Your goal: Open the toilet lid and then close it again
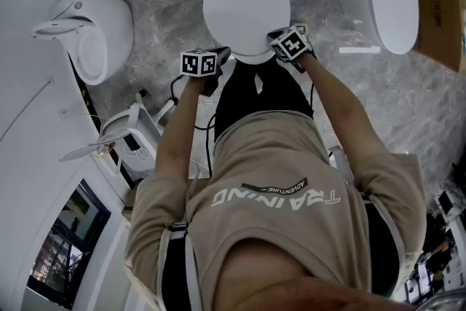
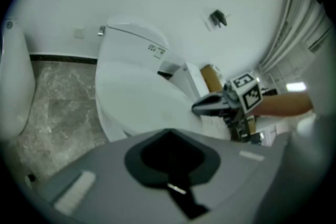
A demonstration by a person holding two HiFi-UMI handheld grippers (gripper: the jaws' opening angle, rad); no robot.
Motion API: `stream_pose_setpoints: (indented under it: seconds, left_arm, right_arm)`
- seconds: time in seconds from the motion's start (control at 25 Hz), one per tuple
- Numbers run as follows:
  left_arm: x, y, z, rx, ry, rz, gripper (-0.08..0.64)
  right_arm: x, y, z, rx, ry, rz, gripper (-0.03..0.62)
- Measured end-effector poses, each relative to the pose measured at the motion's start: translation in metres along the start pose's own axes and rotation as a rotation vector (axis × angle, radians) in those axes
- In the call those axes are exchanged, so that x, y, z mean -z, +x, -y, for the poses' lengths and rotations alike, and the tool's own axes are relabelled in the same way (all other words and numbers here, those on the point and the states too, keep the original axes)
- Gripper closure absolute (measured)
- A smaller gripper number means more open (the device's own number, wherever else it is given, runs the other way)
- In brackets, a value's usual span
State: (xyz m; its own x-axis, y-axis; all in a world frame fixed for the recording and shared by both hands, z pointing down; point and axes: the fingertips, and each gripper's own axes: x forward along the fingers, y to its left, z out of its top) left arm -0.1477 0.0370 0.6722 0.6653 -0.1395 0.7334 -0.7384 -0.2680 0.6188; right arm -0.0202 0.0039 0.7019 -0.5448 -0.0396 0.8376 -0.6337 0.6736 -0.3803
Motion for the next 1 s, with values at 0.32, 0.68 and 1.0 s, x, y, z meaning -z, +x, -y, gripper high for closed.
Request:
stream_pose_setpoints:
  seconds: [0.32,0.68,1.0]
  left_arm:
    - [0.014,0.022,-0.021,-0.103,0.054,-0.06,0.555]
    - [0.034,0.041,-0.034,-0.07,-0.114,-0.033,0.555]
    - [0.058,0.056,-0.037,-0.055,-0.102,-0.072,0.555]
  right_arm:
    - [0.014,0.011,-0.004,-0.027,0.03,-0.029,0.578]
    - [0.04,0.029,-0.001,-0.032,0.056,-0.049,0.577]
    - [0.066,0.044,-0.005,-0.061,0.079,-0.081,0.578]
